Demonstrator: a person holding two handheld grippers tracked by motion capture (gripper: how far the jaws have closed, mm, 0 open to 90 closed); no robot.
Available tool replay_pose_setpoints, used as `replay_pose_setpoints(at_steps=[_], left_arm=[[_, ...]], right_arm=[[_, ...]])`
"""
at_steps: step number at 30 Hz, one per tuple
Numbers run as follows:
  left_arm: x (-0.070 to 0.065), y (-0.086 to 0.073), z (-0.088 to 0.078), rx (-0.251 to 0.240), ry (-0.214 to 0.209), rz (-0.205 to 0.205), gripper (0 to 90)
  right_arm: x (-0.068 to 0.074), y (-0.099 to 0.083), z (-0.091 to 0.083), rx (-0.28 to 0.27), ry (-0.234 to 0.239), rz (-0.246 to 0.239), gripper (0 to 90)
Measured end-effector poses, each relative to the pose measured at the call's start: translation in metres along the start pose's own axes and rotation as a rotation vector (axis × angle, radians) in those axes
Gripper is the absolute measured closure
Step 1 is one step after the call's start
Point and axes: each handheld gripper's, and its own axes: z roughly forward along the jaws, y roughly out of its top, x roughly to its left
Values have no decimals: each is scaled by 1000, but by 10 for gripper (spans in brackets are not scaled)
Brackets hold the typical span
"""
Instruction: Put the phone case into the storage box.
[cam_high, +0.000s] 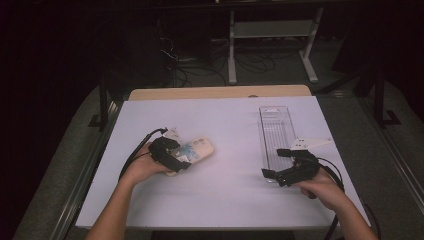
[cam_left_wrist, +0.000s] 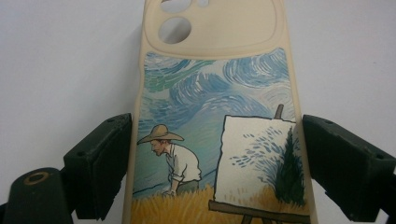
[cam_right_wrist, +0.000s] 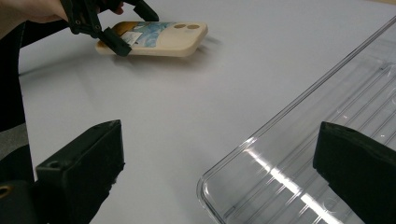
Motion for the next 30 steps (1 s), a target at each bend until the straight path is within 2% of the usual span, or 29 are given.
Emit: replay_pose_setpoints(at_steps=[2, 3, 5, 6, 9, 10, 12, 13, 18, 19, 20, 22, 23, 24, 30], left_arm=[[-2, 2, -1, -14, -8, -1, 117], [-1, 3, -3, -8, -9, 17, 117], [-1, 5, -5, -16, -15, 22, 116], [-2, 6, -6, -33, -20, 2, 117], [-3, 7, -9, -42, -31, 8, 117], [-1, 8, -11, -37, -30, 29, 116], [-2, 9, -14, -48, -40, 17, 116], [0, 10, -17, -55, -40, 34, 116], [1, 12, -25, -87, -74, 17, 116], [3, 13, -26, -83, -73, 41, 116], [3, 14, -27, -94, -85, 28, 116], [4, 17, -30, -99, -92, 48, 116], [3, 18, -32, -104, -99, 42, 116], [3, 20, -34, -102, -96, 57, 116], [4, 29, -42, -115, -113, 77, 116]], right_arm=[[0, 0, 0, 3, 1, 0, 14], [0, 0, 0, 5, 1, 0, 14], [0, 1, 0, 5, 4, 3, 14], [0, 1, 0, 6, 4, 3, 14], [-1, 2, 0, 14, 7, 3, 14], [-1, 2, 1, 12, 5, -1, 14], [-1, 4, 0, 12, 2, 0, 14], [-1, 6, 1, 8, 4, 0, 14], [-2, 12, 1, 4, 9, -4, 14], [-2, 14, 1, 6, 10, -8, 14], [-2, 15, 0, 3, 12, -7, 14], [-3, 18, 0, 5, 15, -16, 14], [-3, 20, -1, 7, 16, -15, 14], [-3, 21, -1, 5, 19, -19, 14], [-7, 31, -4, 5, 34, -46, 13]])
